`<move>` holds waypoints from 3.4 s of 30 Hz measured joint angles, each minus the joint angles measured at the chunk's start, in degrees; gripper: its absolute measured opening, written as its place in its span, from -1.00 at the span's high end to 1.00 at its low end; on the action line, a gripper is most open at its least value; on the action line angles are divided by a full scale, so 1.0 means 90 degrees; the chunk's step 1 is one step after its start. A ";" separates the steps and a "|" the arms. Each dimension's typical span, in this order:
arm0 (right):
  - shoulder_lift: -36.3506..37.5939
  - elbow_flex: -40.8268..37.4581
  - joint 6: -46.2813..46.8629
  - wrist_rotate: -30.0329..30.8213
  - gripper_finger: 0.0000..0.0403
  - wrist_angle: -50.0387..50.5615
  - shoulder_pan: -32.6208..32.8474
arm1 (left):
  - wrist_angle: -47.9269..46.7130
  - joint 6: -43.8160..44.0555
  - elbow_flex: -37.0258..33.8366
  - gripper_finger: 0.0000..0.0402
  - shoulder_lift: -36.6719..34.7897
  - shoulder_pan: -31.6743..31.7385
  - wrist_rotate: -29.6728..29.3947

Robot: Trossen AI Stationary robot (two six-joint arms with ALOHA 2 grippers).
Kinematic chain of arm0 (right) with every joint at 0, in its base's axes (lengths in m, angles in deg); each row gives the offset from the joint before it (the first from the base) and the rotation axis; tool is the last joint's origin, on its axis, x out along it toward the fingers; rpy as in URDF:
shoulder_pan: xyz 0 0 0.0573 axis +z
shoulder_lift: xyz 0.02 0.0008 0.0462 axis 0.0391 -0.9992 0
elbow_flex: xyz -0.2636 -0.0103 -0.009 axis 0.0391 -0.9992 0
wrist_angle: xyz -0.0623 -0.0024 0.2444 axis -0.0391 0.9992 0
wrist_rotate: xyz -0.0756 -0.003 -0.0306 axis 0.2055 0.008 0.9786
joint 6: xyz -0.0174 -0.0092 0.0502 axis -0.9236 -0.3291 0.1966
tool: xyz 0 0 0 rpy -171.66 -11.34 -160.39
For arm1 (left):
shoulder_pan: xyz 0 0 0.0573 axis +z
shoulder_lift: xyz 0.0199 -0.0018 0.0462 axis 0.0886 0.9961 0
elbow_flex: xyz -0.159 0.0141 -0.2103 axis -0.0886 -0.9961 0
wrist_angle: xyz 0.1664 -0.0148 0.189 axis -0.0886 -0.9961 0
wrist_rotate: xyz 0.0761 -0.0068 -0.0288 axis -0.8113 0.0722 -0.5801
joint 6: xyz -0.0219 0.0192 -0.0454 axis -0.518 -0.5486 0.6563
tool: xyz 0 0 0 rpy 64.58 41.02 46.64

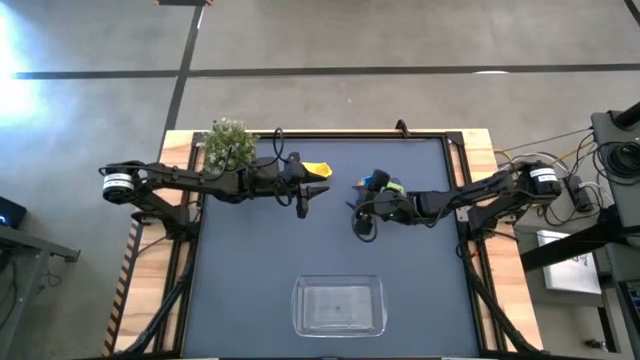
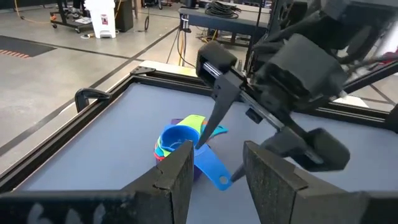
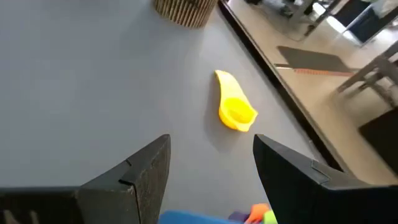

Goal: Nest measuring cups in basket
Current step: Stack the blue measuring cup on the green measuring cup, then stack the yellow measuring cup on the blue measuring cup

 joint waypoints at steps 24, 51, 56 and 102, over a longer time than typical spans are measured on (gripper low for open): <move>-0.0779 0.1439 0.0481 0.0154 -0.04 0.3998 -0.0043 | 0.0028 0.0084 0.0000 0.39 0.0000 -0.0001 0.0000; 0.1902 0.0861 0.0896 0.0154 -0.04 0.4089 -0.0028 | -0.0809 -0.0081 0.0000 0.39 0.0000 0.0285 -0.0002; 0.2580 0.0193 0.0757 -0.0008 -0.04 0.3374 -0.0028 | -0.1472 -0.0081 0.0005 0.39 0.0088 0.0843 0.0027; 0.3072 -0.0875 0.0734 -0.0296 -0.04 0.1869 -0.0028 | -0.7007 -0.3481 0.4204 0.01 0.2873 0.1979 0.0177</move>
